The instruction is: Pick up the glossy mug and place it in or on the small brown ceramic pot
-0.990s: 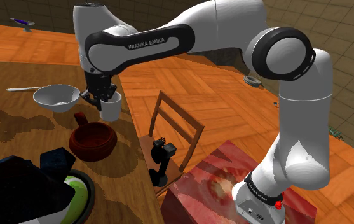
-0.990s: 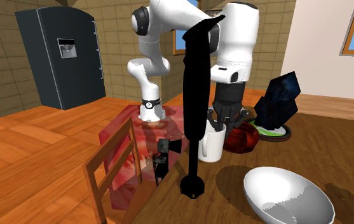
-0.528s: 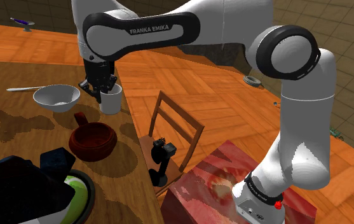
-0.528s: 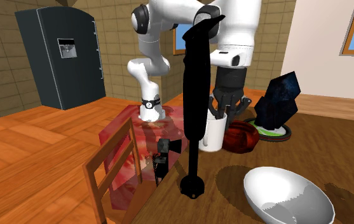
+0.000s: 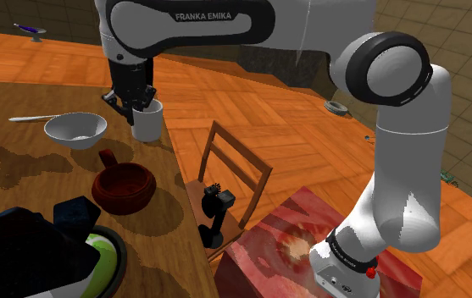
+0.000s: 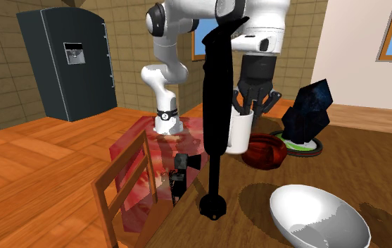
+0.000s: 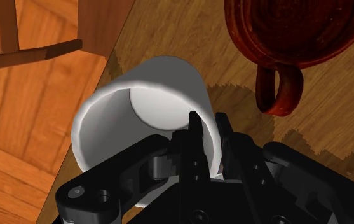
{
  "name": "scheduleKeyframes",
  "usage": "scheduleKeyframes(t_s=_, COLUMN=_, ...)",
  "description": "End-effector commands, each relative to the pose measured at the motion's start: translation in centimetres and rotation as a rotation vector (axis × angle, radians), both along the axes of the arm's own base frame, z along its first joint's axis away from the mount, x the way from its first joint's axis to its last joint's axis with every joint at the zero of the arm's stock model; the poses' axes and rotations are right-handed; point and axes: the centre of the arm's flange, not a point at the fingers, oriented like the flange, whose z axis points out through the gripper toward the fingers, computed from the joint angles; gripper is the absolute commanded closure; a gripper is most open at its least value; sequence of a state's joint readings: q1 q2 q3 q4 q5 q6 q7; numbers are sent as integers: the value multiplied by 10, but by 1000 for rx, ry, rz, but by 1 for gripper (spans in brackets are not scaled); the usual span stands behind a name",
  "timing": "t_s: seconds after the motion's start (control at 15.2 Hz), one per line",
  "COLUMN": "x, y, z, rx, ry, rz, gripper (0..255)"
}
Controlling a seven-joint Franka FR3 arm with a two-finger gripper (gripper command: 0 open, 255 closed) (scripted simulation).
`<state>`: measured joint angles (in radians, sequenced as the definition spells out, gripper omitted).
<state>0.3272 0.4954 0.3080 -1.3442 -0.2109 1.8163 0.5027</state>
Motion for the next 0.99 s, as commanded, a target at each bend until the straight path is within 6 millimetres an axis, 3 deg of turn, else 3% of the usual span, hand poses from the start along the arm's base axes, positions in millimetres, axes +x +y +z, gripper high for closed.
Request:
scheduleKeyframes(t_s=0.0, x=1, y=1, z=11, rx=0, ry=0, rz=0, gripper=255)
scheduleKeyframes(t_s=0.73, x=1, y=1, z=67, rx=0, ry=0, rz=0, gripper=255)
scheduleKeyframes(t_s=0.92, x=-21, y=33, z=73, rx=0, ry=0, rz=0, gripper=255)
